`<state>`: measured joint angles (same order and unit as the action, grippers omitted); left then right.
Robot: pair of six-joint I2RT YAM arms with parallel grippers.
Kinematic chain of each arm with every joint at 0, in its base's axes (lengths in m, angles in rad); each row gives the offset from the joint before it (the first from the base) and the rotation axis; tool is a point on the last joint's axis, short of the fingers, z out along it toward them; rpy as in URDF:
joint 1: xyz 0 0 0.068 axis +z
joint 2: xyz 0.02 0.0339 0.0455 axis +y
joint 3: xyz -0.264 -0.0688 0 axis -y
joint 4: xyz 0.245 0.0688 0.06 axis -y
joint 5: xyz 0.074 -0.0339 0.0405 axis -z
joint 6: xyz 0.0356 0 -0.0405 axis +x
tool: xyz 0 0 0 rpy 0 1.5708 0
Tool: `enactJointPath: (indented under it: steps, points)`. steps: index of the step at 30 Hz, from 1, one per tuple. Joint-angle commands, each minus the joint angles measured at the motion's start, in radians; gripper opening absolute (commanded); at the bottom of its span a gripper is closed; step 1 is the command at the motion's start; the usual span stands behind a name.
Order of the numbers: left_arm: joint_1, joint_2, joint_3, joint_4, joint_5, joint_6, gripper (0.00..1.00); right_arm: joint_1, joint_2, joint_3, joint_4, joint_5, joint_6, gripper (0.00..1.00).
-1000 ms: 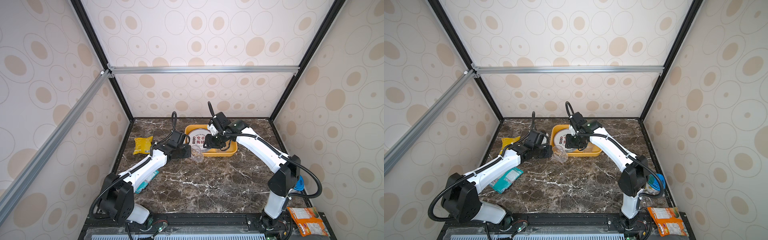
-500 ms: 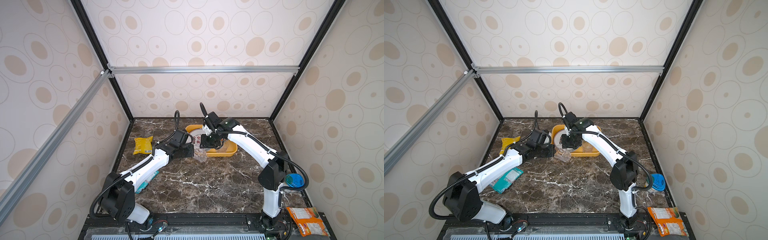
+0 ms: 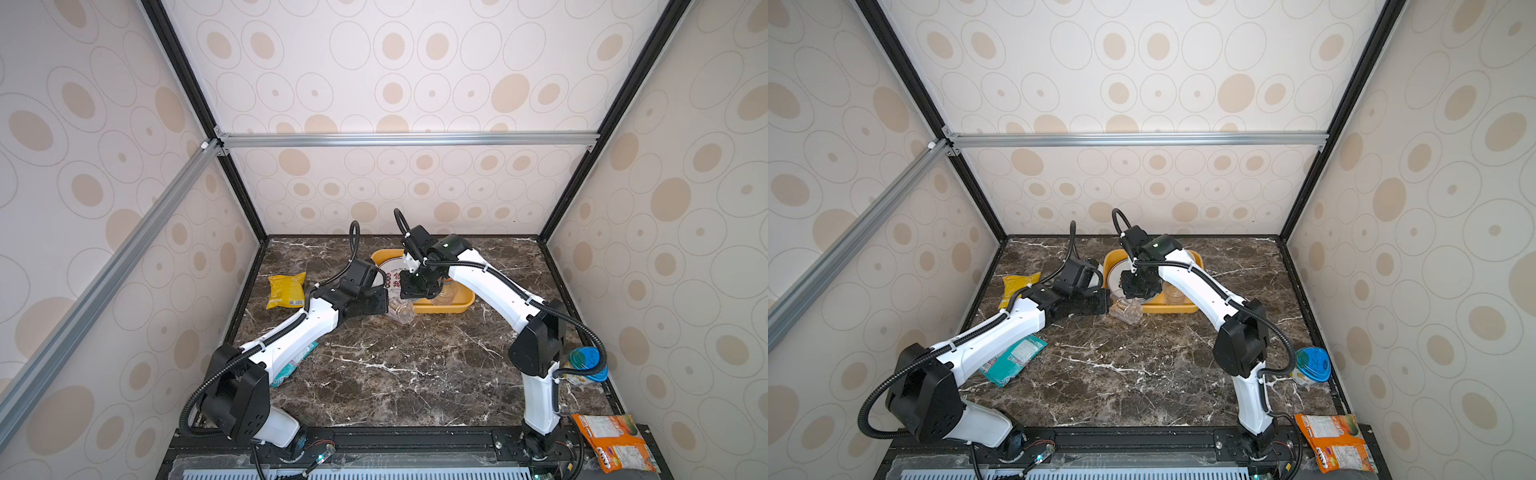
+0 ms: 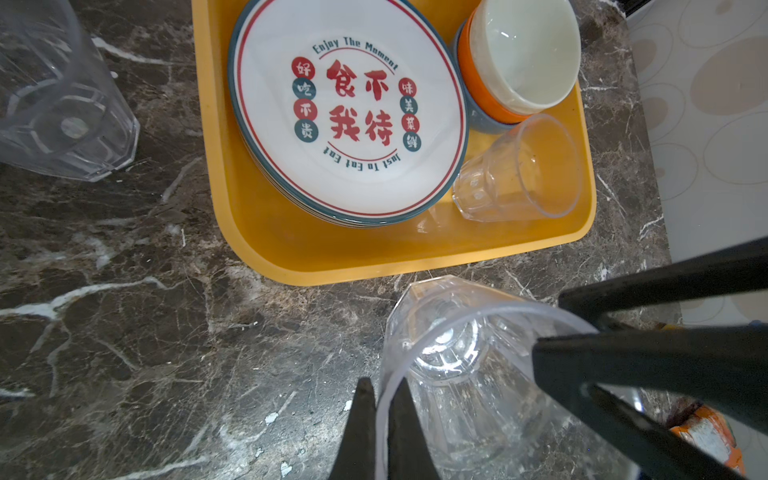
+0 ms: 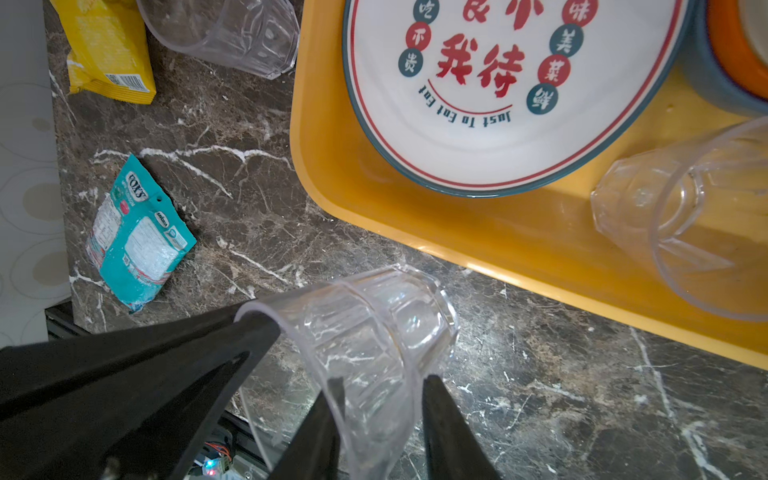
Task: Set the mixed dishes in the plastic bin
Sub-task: 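Bring the right gripper to the cup held by the left gripper and grasp it, then open the left gripper to release the cup to the right gripper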
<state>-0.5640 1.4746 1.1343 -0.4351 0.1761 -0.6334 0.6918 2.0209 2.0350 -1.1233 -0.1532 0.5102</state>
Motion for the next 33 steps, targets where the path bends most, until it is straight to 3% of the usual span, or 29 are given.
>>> enactJointPath:
  steps: [1,18,33]
  points:
    - [-0.007,-0.017,0.054,0.027,0.003,-0.019,0.0,0.006,0.021,0.028,-0.035,0.027,0.008,0.32]
    - [-0.008,-0.017,0.082,0.022,0.007,-0.024,0.02,0.008,0.021,0.022,-0.035,0.037,0.003,0.1]
    - [-0.007,-0.057,0.116,-0.013,-0.024,-0.027,0.33,0.005,-0.013,0.017,-0.049,0.096,-0.007,0.0]
